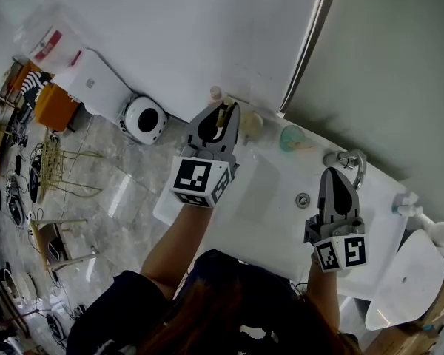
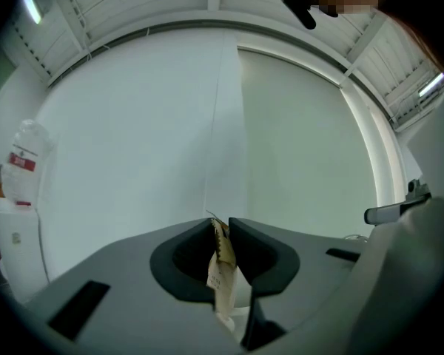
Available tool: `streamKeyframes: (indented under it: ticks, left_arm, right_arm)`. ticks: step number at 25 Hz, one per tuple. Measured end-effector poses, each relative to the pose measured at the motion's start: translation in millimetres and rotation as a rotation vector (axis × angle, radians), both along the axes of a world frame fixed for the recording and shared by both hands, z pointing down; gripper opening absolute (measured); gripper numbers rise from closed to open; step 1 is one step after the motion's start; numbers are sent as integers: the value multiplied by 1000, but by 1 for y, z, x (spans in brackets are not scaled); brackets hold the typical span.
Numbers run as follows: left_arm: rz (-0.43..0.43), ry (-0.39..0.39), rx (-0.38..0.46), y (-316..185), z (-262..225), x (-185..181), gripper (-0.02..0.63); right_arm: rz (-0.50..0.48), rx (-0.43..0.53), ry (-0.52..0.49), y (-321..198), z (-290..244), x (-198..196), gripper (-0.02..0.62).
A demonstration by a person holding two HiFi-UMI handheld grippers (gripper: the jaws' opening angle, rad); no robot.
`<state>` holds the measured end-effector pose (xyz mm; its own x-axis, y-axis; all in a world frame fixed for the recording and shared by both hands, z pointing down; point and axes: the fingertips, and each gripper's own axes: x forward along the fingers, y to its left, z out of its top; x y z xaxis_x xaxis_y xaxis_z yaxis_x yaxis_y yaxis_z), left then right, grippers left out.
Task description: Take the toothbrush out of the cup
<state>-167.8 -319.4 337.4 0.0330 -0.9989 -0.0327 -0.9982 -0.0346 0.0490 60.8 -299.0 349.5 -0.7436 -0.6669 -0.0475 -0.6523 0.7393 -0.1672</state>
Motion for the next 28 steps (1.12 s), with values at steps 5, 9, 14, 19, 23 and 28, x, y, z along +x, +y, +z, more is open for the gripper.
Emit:
streamKeyframes:
  ticks: [5, 9, 14, 19, 23, 28]
  left_arm:
    - [12, -1, 17, 37, -17, 12, 72]
    - [-13, -47, 19, 69, -27, 17, 72]
    - [-37, -75, -1, 99, -28, 22, 72]
    - [-60, -81, -26, 121, -21, 28, 72]
    - [-96, -84, -36, 135, -21, 29, 72]
    - [-120, -104, -5, 146, -27, 31, 72]
  right_arm:
    - [13, 34, -1, 9, -10, 15, 15]
    - [28, 55, 5, 17, -15, 29, 15]
    - [35, 79, 28, 27, -17, 43, 15]
    - [26, 82, 29, 35, -18, 51, 15]
    - [5, 79, 15, 38, -21, 55, 15]
    - [-29, 93, -2, 41, -22, 59, 15]
